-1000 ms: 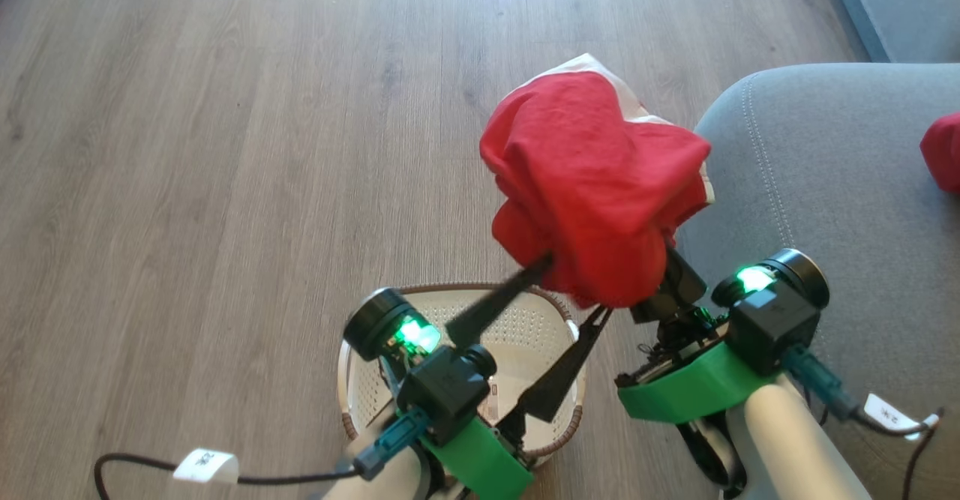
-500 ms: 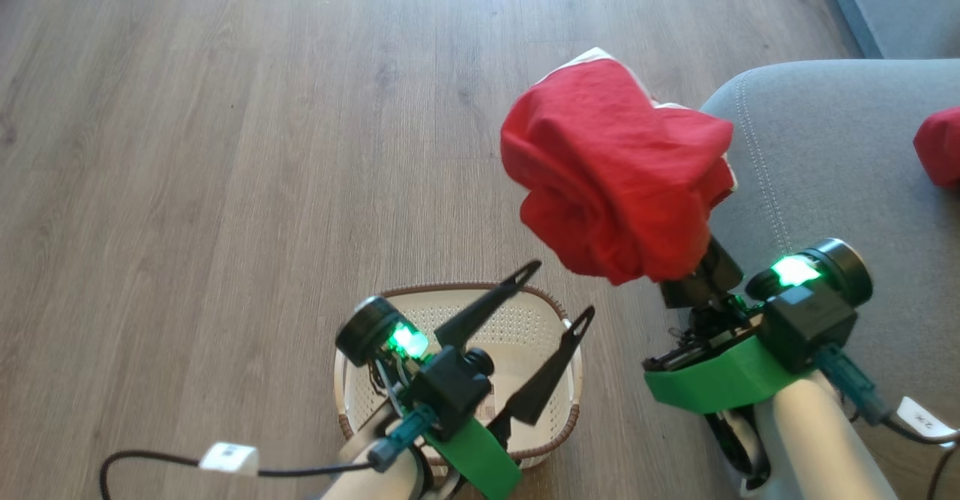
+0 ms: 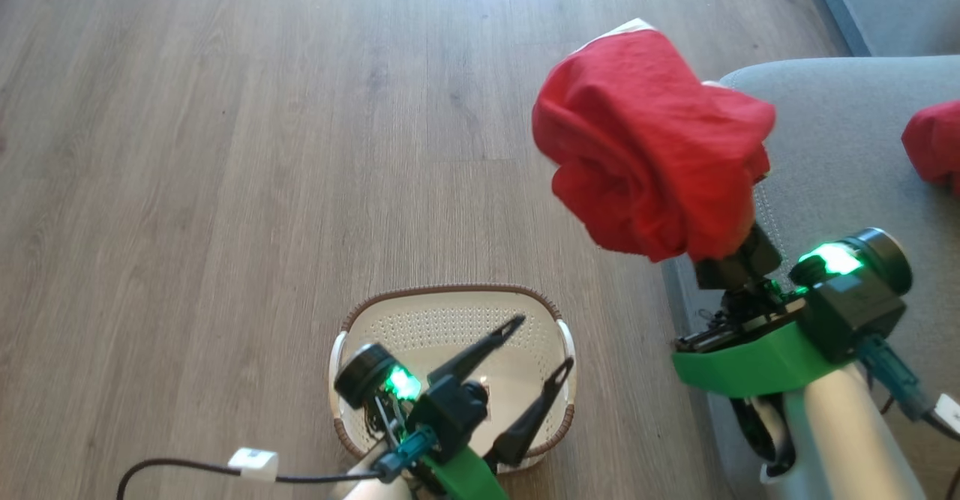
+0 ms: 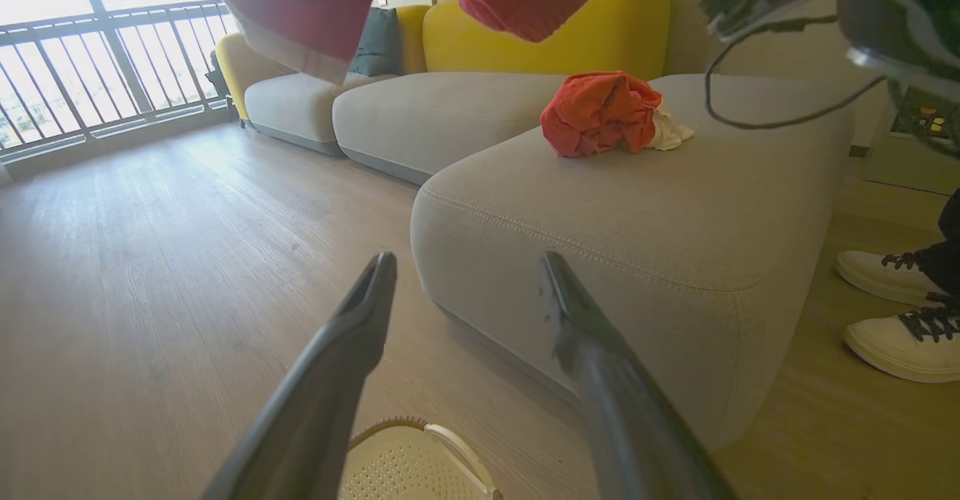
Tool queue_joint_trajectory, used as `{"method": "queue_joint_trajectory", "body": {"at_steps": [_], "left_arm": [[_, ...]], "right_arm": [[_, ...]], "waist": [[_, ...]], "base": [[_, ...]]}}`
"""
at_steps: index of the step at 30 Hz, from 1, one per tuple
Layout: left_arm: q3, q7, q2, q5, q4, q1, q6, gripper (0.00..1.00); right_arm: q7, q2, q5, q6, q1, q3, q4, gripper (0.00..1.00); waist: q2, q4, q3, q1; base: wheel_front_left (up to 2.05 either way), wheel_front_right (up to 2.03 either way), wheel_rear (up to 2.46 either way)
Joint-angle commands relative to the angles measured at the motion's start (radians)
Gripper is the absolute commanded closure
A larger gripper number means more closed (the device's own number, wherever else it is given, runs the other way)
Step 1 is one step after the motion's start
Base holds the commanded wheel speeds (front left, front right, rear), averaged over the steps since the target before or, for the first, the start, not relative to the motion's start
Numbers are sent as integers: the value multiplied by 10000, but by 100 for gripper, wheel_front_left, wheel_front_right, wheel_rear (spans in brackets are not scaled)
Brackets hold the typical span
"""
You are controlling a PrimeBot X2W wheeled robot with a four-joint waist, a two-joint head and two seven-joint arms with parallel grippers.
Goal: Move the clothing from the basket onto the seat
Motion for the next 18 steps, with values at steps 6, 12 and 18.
{"method": "queue_joint_trajectory", "body": {"at_steps": [6, 12, 18], "left_arm": [[16, -95, 190, -282, 217, -14, -9, 0], [28, -95, 307, -302, 413, 240, -10, 0], [106, -95, 426, -292, 369, 424, -10, 0]], "right_arm": [[-64, -46, 1, -2, -449, -214, -532, 100], [-64, -99, 25, -2, -449, -329, -573, 100], [-64, -99, 14, -2, -395, -366, -592, 100]], "waist": [[0, -83, -13, 0], [0, -177, -17, 0], [0, -221, 3, 0]], "base": [[0, 0, 0], [0, 0, 0], [0, 0, 0]]}}
